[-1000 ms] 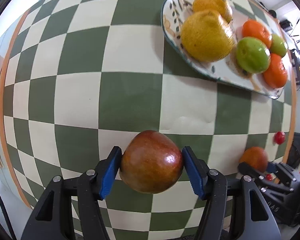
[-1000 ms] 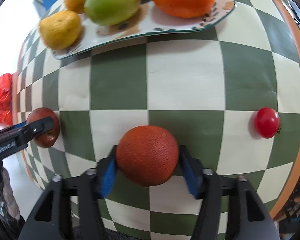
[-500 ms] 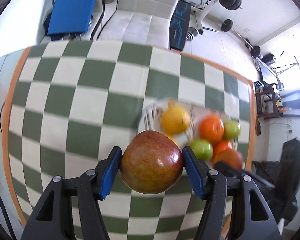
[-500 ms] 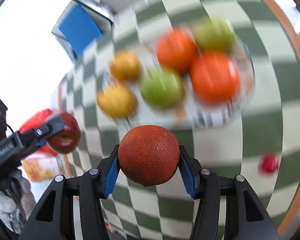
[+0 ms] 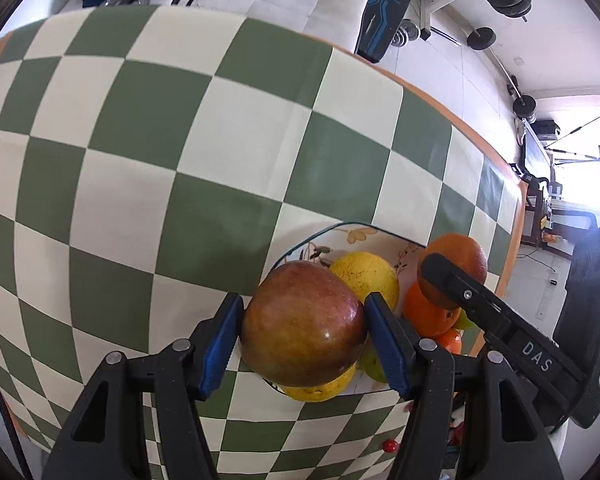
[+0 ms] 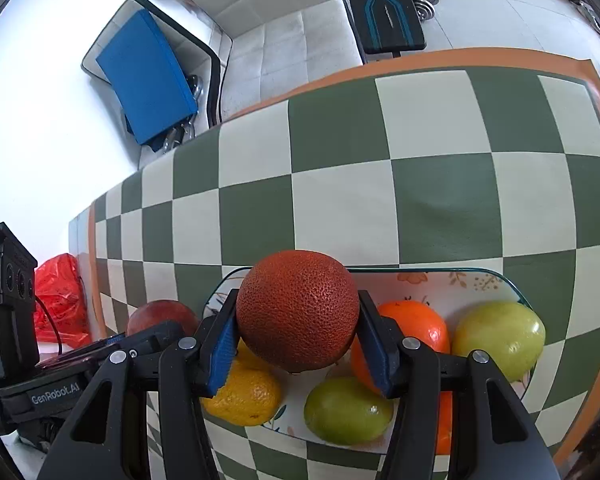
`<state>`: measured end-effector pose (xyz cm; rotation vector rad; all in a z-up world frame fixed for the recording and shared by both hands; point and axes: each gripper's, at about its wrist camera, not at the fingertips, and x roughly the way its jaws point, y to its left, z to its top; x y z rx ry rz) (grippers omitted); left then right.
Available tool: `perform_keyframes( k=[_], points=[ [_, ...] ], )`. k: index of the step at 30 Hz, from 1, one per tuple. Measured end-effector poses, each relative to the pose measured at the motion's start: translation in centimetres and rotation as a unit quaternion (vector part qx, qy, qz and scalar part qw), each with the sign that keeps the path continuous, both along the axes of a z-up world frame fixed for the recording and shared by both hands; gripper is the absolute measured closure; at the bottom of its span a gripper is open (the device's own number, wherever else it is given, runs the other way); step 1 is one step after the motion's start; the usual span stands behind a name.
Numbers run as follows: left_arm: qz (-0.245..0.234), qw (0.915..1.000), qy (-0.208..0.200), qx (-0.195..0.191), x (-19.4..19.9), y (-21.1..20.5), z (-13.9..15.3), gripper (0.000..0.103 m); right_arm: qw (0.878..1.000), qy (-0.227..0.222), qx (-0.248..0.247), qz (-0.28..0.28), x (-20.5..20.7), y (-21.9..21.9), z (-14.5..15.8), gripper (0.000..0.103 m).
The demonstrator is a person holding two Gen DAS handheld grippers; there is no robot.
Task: Organize fruits
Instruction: 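Carry both fruits onto the plate and open both tools, then lift both tools back from the plate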
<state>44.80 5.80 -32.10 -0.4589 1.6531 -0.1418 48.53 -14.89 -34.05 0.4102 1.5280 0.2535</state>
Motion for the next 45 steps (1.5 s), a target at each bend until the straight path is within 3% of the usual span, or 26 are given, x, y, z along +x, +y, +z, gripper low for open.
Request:
perform_keyframes(
  k=[7,10,13,15,18,23,31,36,45],
  points=[
    [0.005,0.9996,0.024,-0.010,0.0,0.0,-1.4,0.042,0.999,0.022,-0.021,0.015,0.7,0.4,-1.9,0.045],
    [-0.010,0.9998,0.019,0.003,0.2,-0.5,-1.0,0.042,0.999,0.025,-0.014,0.016,0.7,0.4,-1.9,0.038],
    [-0.024,0.9996,-0.001,0.014,0.2,-0.9,0.1,0.032,0.999,0.025,-0.022,0.020,0.8,0.5,-1.6,0.034],
    [-0.033,0.9989,-0.016,0.030,0.2,-1.0,1.1,0.016,0.999,0.021,-0.022,0.020,0.6,0.4,-1.1,0.027],
    [-0.049,0.9963,-0.036,0.059,-0.1,-1.3,2.4,0.014,0.999,0.009,-0.044,0.018,0.1,0.1,0.1,0.013],
    [-0.064,0.9915,-0.061,0.096,-1.6,-1.8,3.6,0.013,0.996,-0.021,-0.086,0.008,-1.7,-1.5,2.6,0.007],
    [-0.082,0.9763,-0.110,0.167,-5.9,-3.4,5.0,0.013,0.982,-0.074,-0.172,0.003,-7.0,-4.4,5.4,0.007],
    [-0.085,0.9738,-0.125,0.170,-8.3,-4.4,6.0,0.013,0.977,-0.089,-0.194,0.001,-10.8,-5.5,6.5,0.007],
    [-0.092,0.9605,-0.188,0.183,-12.7,-5.8,11.1,0.013,0.970,-0.133,-0.204,-0.014,-16.5,-6.7,11.1,0.007]
  ],
)
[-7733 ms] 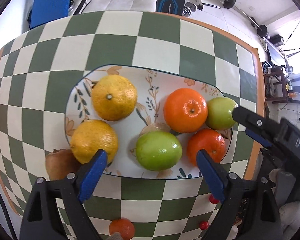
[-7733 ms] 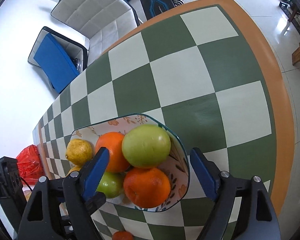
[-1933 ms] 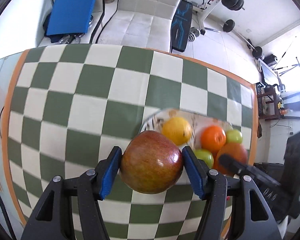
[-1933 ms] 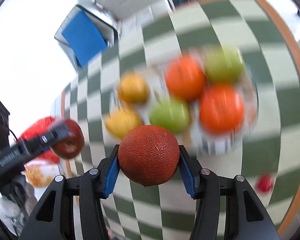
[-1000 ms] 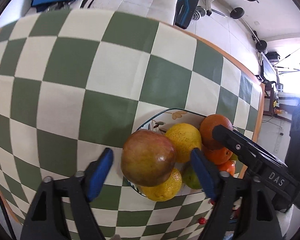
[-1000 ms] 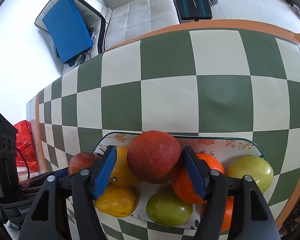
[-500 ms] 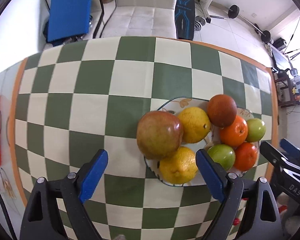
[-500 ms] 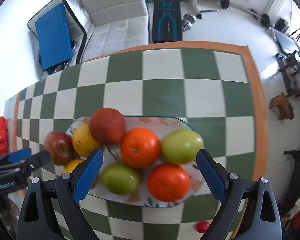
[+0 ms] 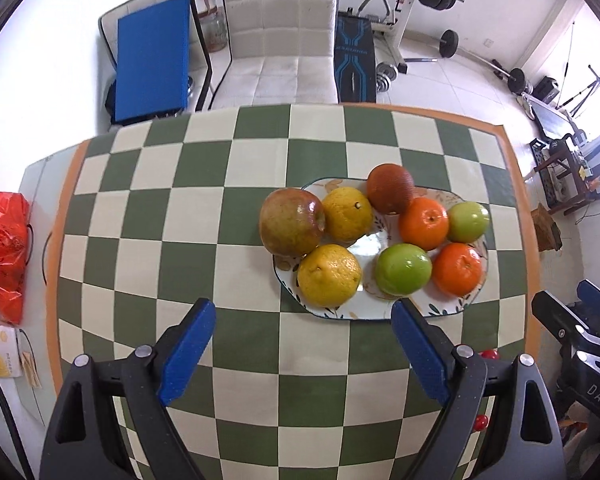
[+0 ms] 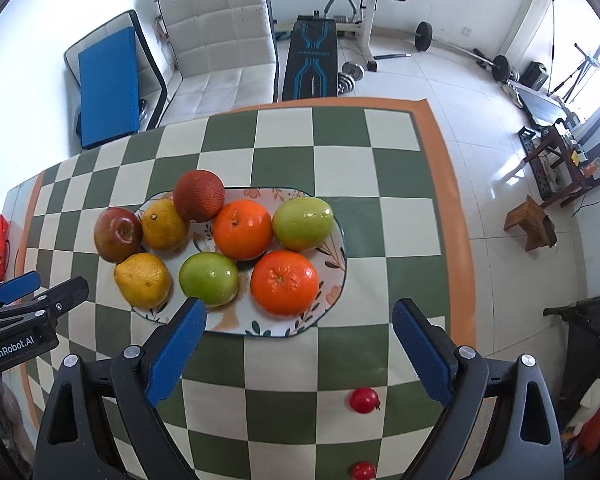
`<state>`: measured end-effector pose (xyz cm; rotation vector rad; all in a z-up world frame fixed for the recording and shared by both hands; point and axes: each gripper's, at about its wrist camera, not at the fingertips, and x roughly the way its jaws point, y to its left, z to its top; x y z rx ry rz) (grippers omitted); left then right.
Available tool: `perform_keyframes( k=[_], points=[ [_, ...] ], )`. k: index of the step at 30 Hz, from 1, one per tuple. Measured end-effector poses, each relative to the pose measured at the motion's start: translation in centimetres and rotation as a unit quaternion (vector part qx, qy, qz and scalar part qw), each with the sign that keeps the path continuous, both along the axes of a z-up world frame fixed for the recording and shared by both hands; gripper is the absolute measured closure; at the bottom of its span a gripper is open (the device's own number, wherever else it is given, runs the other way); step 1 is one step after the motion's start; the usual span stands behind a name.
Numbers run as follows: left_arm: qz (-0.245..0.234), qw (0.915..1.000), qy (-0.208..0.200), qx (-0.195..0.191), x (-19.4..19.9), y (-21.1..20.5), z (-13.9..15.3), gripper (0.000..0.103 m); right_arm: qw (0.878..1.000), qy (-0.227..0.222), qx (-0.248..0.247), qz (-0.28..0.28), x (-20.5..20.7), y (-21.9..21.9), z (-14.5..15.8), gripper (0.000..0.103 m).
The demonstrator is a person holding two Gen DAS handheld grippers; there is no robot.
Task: Organize fruits
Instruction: 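Lift both tools back from the plate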
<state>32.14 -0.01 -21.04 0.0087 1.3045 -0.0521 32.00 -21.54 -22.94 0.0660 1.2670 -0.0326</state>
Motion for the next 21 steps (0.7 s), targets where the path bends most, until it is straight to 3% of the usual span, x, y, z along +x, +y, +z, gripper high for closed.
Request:
perform_keyframes(
  k=[9,21],
  points=[
    [-0.015,0.9979,-0.063,0.001,-4.9,-0.7,6.1,0.013,0.999,-0.047,-0.002,-0.003,-5.4,-0.8,6.0,0.007],
    [-0.018,0.9927,-0.118,-0.017,-10.4,-0.9,13.0,0.013,0.993,-0.116,0.015,-0.002,-12.3,-1.0,14.8,0.007]
  ],
)
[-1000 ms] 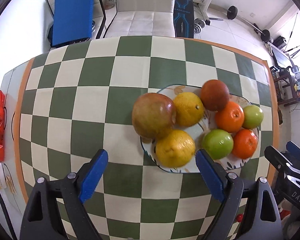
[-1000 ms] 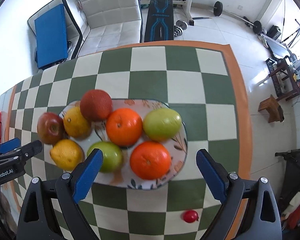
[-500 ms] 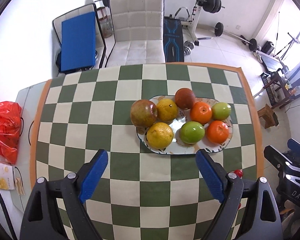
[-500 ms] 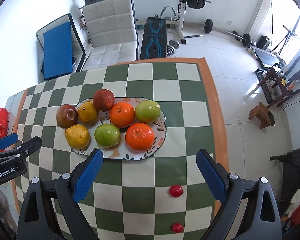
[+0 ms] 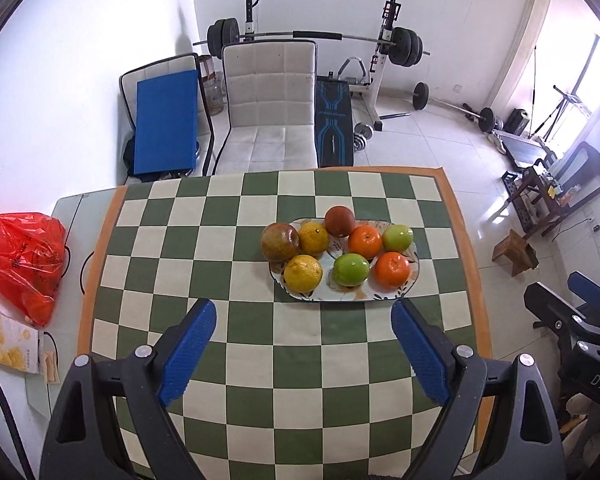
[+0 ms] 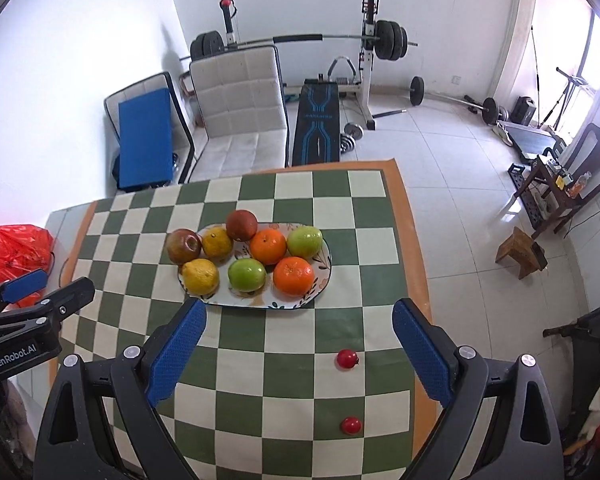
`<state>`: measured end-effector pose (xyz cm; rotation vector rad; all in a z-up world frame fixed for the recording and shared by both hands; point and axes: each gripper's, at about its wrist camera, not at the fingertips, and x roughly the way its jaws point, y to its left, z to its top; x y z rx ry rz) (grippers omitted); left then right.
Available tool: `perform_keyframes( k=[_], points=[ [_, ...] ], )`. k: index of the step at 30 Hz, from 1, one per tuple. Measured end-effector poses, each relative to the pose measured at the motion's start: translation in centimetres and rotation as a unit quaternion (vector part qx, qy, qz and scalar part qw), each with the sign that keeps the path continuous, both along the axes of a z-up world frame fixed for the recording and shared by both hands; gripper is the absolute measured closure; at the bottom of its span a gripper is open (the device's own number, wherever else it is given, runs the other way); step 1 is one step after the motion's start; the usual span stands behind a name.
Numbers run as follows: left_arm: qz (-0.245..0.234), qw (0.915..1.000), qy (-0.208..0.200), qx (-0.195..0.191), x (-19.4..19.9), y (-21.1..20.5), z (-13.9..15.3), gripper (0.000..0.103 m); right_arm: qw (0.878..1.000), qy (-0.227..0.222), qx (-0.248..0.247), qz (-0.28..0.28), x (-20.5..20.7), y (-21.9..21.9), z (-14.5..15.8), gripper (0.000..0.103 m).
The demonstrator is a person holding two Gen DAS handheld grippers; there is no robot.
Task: Organize fruits
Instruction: 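Lift both tools back from the plate, then grasp a red cherry tomato with each tool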
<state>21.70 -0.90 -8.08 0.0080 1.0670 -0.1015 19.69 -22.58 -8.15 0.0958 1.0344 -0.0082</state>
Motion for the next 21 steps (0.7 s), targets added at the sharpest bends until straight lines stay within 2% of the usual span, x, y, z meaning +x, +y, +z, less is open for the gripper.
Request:
perform_keyframes(
  k=[5,11,17,21],
  points=[
    [-0.004,0.9997,-0.022,0.009,-1.9,-0.3,2.0,0.013,1.000,-0.031,0.002,0.002,-2.4,0.2,3.5,0.007],
    [-0.001,0.9994,-0.033,0.007,-3.5,-0.3,3.4,0.013,0.999,-0.048,0.004,0.008,-4.8,0.5,6.2,0.007],
    [-0.007,0.9989,-0.046,0.007,-4.6,-0.9,4.3,0.013,0.998,-0.061,0.000,0.008,-6.5,0.5,8.0,0.007],
    [-0.011,0.9988,-0.047,0.008,-4.9,-1.2,4.3,0.013,0.998,-0.064,-0.001,0.006,-7.1,0.4,8.1,0.007]
  ],
)
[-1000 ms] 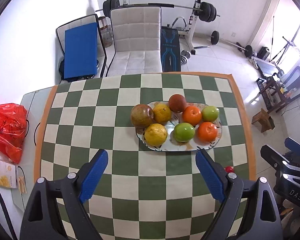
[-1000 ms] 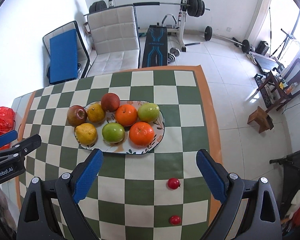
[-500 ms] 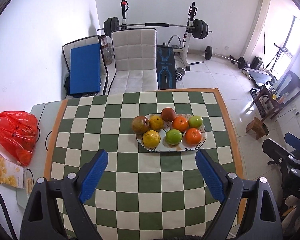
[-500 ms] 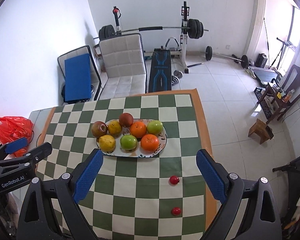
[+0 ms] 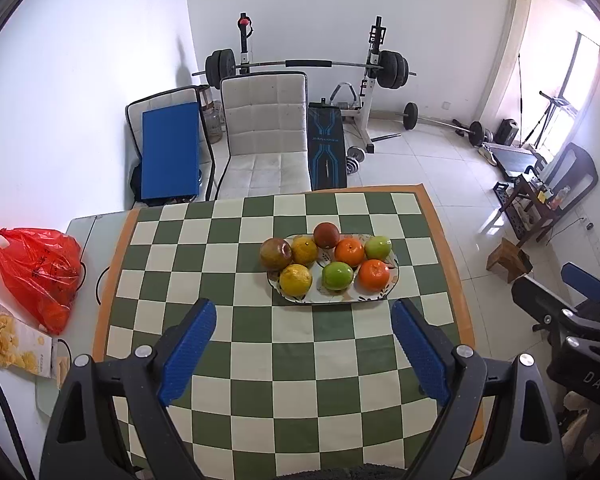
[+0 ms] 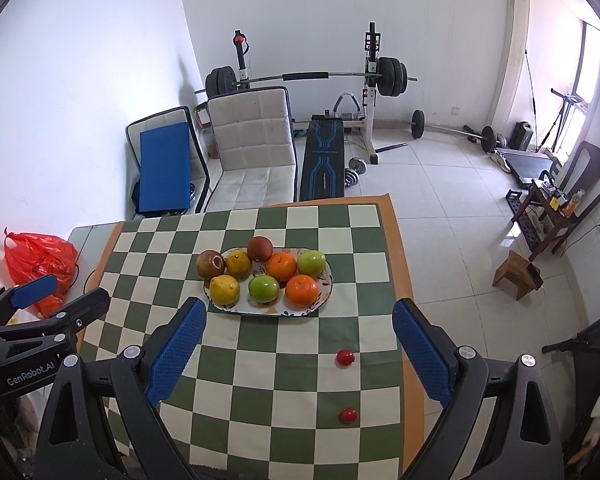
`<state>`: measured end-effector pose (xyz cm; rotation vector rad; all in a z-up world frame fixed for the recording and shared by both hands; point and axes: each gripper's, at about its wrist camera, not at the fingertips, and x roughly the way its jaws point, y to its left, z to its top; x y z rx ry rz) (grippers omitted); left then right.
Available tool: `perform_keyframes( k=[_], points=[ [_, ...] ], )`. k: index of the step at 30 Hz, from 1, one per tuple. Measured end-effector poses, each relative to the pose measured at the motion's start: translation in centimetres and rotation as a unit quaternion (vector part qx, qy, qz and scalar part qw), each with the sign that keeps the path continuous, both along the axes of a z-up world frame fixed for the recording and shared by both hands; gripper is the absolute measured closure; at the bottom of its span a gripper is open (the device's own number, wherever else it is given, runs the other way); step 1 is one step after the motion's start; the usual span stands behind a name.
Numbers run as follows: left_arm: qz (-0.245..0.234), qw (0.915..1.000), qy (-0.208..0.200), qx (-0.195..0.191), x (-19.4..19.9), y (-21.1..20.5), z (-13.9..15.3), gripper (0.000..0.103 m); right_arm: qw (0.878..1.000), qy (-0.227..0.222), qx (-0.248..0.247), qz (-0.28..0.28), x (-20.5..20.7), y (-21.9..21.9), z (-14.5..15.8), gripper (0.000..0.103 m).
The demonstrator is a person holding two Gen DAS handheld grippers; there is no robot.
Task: Organize fruits
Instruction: 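Grasp a red cherry tomato with each tool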
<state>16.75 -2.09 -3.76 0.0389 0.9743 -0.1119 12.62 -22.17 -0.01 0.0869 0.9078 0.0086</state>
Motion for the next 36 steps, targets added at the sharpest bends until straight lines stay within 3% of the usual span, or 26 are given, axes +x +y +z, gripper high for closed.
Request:
perform_keyframes(
  k=[11,13,16,20,22,27,31,34,36],
  points=[
    [-0.001,0.9999,0.008,-0.008,0.0,-0.4,-0.7,0.013,1.000,0.008,0.023,-0.003,-0.3,-0.7,-0.8,0.007],
    [-0.007,0.9998,0.018,-0.008,0.4,-0.8,-1.6,0.002,0.999,0.012,0.035,-0.008,-0.2,-1.2,-1.4,0.007],
    [-0.011,0.9992,0.030,0.024,1.2,-1.9,-3.9,0.000,0.998,0.028,0.056,-0.021,0.3,-2.7,-3.4,0.007],
    [-0.017,0.9953,0.060,0.074,2.8,-3.8,-8.7,0.000,0.992,0.082,0.073,-0.061,1.2,-5.9,-9.1,0.007],
    [-0.027,0.9912,0.085,0.098,3.5,-4.9,-11.3,0.000,0.987,0.121,0.065,-0.084,1.6,-7.7,-13.5,0.007],
    [-0.074,0.9744,0.146,0.154,4.9,-8.7,-17.9,0.000,0.960,0.232,0.098,-0.122,1.2,-10.9,-25.8,0.009],
    [-0.101,0.9630,0.180,0.173,5.4,-11.0,-21.2,0.000,0.942,0.289,0.109,-0.129,0.3,-10.9,-32.9,0.029],
    [-0.111,0.9565,0.216,0.161,6.2,-12.3,-23.2,0.000,0.934,0.318,0.108,-0.124,0.0,-10.1,-36.3,0.044],
    [-0.118,0.9534,0.232,0.153,6.8,-13.4,-24.2,0.000,0.930,0.329,0.114,-0.118,-0.2,-9.7,-38.2,0.062]
  ],
)
